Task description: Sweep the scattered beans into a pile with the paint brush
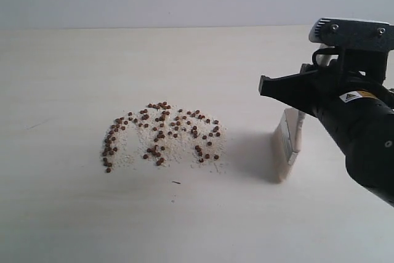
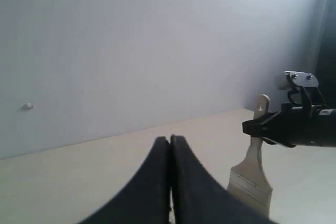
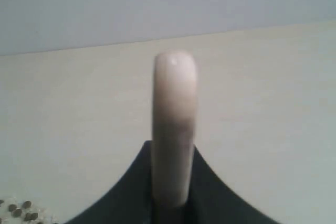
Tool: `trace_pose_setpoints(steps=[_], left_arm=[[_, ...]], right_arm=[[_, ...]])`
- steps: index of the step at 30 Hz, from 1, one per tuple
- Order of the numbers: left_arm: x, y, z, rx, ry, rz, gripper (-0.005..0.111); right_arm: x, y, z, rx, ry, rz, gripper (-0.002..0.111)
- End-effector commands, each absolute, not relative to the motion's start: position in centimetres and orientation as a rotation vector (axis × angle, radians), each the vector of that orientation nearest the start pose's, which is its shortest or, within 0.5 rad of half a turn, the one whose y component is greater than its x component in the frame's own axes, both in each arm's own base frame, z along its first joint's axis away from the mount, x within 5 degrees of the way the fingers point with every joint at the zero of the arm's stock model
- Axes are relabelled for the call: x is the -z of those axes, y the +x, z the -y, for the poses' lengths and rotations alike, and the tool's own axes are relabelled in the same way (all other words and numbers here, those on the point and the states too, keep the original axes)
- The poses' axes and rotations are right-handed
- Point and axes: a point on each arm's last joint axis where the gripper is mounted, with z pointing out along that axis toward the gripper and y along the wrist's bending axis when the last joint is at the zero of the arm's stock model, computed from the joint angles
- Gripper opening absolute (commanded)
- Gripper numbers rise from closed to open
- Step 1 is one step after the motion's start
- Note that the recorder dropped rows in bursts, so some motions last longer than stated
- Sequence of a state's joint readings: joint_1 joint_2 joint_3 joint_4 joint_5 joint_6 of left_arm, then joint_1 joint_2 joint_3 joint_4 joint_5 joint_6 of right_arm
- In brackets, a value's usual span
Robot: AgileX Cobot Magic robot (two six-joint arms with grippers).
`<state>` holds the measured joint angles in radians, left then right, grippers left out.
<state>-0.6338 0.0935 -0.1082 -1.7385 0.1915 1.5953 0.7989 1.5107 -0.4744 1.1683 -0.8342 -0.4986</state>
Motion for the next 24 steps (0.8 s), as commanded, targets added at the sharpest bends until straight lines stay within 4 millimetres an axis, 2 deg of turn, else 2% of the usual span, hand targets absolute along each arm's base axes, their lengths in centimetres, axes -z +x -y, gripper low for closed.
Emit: trace_pose_setpoints(steps=[1, 6, 13, 20, 24], left_arm=[[-24.6, 3.6, 4.8, 0.782, 0.502, -1.396, 0.000], [-24.6, 3.6, 4.8, 0.780, 0.503, -1.395, 0.000], [-24.6, 3.6, 4.8, 0.780, 0.503, -1.395, 0.000], [-24.6, 3.6, 4.8, 0.780, 0.503, -1.395, 0.000], [-24.6, 3.6, 4.8, 0.780, 0.503, -1.395, 0.000]], right_arm=[[-18.2, 22.0, -14.7, -0.144, 0.099, -1.981, 0.000], [-17.1, 23.6, -16.9, -0.204, 0.054, -1.975, 0.000], [-14.3, 25.7, -19.4, -0.179, 0.027, -2.019, 0.000], [-14.7, 25.6, -21.8, -0.237, -0.030, -1.968, 0.000], [-15.2, 25.6, -22.4, -0.256, -0.030, -1.950, 0.000]])
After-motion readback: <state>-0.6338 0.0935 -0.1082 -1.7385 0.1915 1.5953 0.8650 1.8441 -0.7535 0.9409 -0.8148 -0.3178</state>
